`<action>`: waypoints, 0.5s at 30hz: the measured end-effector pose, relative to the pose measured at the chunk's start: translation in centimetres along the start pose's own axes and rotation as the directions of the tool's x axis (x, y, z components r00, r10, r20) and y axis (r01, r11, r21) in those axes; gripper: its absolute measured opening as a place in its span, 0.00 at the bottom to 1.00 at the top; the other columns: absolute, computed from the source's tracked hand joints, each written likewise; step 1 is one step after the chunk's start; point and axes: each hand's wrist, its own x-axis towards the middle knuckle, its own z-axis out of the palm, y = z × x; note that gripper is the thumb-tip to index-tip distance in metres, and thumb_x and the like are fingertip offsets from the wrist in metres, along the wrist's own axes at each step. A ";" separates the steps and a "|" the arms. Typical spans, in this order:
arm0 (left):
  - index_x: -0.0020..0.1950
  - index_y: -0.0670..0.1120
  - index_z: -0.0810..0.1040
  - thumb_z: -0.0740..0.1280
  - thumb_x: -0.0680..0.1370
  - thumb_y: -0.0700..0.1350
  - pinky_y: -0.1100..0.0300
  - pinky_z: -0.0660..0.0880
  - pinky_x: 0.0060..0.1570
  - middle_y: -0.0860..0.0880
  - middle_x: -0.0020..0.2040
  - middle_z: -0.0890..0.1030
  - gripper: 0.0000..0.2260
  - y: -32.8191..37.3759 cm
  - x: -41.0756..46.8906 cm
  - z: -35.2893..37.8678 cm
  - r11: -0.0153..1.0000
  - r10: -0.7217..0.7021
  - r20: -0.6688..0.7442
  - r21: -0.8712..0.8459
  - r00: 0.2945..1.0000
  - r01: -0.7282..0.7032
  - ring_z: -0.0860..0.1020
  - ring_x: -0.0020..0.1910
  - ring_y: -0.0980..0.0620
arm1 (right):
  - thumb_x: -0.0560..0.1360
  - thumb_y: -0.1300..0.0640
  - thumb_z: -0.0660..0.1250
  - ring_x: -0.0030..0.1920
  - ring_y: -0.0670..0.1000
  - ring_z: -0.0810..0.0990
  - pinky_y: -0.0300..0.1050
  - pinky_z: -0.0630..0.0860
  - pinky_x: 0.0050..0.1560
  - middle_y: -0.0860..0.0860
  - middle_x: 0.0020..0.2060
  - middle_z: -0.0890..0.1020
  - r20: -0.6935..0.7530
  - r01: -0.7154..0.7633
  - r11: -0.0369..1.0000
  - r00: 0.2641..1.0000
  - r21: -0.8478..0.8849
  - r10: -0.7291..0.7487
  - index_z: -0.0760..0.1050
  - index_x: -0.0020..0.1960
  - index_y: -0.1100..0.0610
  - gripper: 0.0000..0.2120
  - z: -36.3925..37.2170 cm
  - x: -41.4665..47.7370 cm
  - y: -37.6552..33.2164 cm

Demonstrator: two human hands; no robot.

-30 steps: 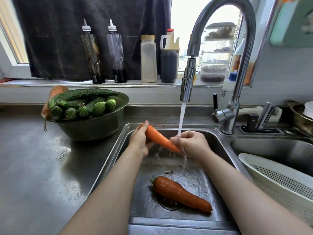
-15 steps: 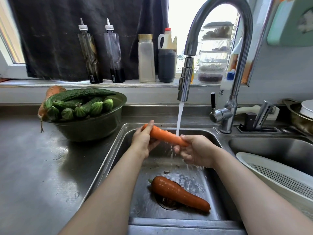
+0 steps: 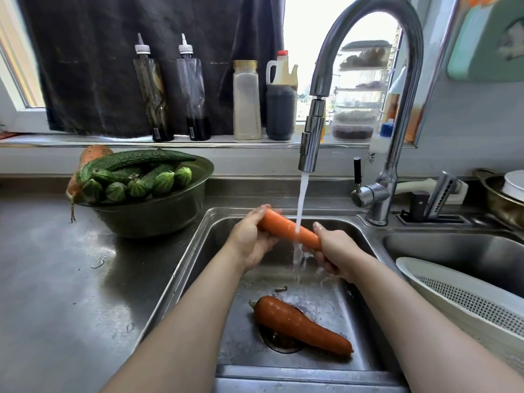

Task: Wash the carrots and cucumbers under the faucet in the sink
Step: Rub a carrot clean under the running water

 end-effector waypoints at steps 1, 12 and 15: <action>0.65 0.45 0.75 0.59 0.86 0.44 0.45 0.80 0.55 0.39 0.63 0.81 0.10 -0.3 -0.2 0.4 1.000 -0.006 0.046 0.017 0.999 0.005 0.80 0.62 0.40 | 0.86 0.41 0.54 0.20 0.49 0.69 0.37 0.64 0.23 0.50 0.22 0.75 -0.004 -0.014 0.998 1.000 -0.062 0.014 0.81 0.42 0.61 0.29 -0.2 0.1 0.3; 0.60 0.53 0.86 0.67 0.79 0.60 0.48 0.80 0.58 0.48 0.60 0.85 0.17 -1.4 -1.4 1.5 0.884 -0.013 0.163 0.462 0.987 -0.065 0.80 0.63 0.42 | 0.82 0.30 0.47 0.24 0.51 0.72 0.39 0.69 0.26 0.56 0.32 0.77 0.476 -0.180 0.968 0.876 0.178 0.076 0.77 0.53 0.60 0.35 -0.5 -1.0 0.3; 0.71 0.52 0.77 0.57 0.86 0.54 0.48 0.73 0.66 0.52 0.68 0.81 0.17 -1.2 -1.1 0.7 0.950 -0.082 0.310 0.312 0.947 -0.020 0.77 0.69 0.47 | 0.79 0.27 0.50 0.25 0.51 0.74 0.39 0.69 0.25 0.56 0.33 0.77 0.555 -0.221 0.950 0.829 0.220 0.065 0.76 0.45 0.59 0.37 0.1 -1.0 0.0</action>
